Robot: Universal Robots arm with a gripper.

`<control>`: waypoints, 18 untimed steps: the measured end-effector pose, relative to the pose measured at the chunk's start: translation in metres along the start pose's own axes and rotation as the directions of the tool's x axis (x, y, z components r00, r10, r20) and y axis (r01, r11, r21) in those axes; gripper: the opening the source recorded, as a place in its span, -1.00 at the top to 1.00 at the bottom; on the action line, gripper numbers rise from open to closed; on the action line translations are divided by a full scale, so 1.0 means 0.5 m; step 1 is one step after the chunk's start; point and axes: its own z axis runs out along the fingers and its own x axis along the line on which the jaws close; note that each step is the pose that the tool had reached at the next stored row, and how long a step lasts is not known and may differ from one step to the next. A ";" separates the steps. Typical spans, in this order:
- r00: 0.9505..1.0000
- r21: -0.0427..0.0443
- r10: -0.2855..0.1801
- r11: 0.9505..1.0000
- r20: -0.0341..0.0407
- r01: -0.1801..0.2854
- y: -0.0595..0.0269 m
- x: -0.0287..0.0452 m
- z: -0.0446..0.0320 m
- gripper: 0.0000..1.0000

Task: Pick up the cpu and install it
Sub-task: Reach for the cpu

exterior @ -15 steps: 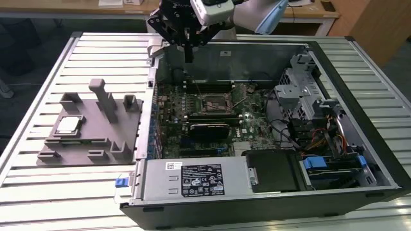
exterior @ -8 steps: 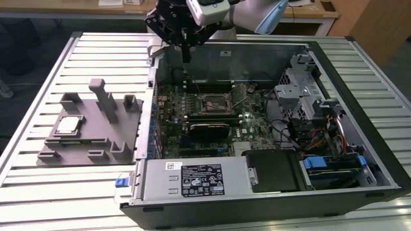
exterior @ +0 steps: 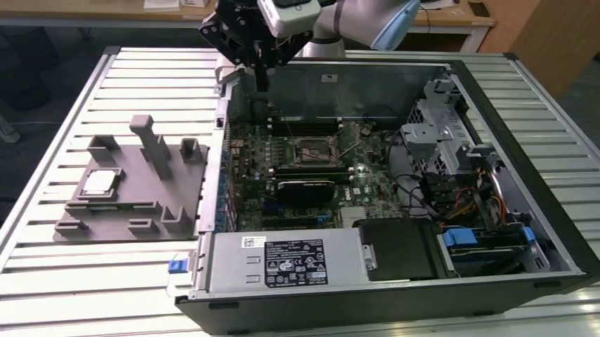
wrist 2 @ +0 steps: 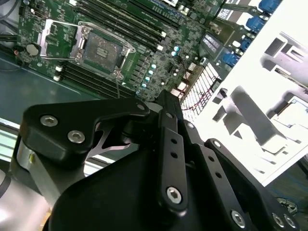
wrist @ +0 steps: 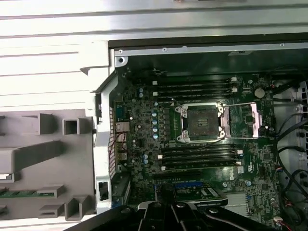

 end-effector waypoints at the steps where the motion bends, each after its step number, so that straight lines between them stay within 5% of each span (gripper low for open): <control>1: 1.000 0.000 0.000 1.000 0.000 0.000 0.000 0.004 0.000 0.79; 18: 1.000 0.000 0.001 1.000 0.001 -0.001 -0.006 0.080 -0.001 0.79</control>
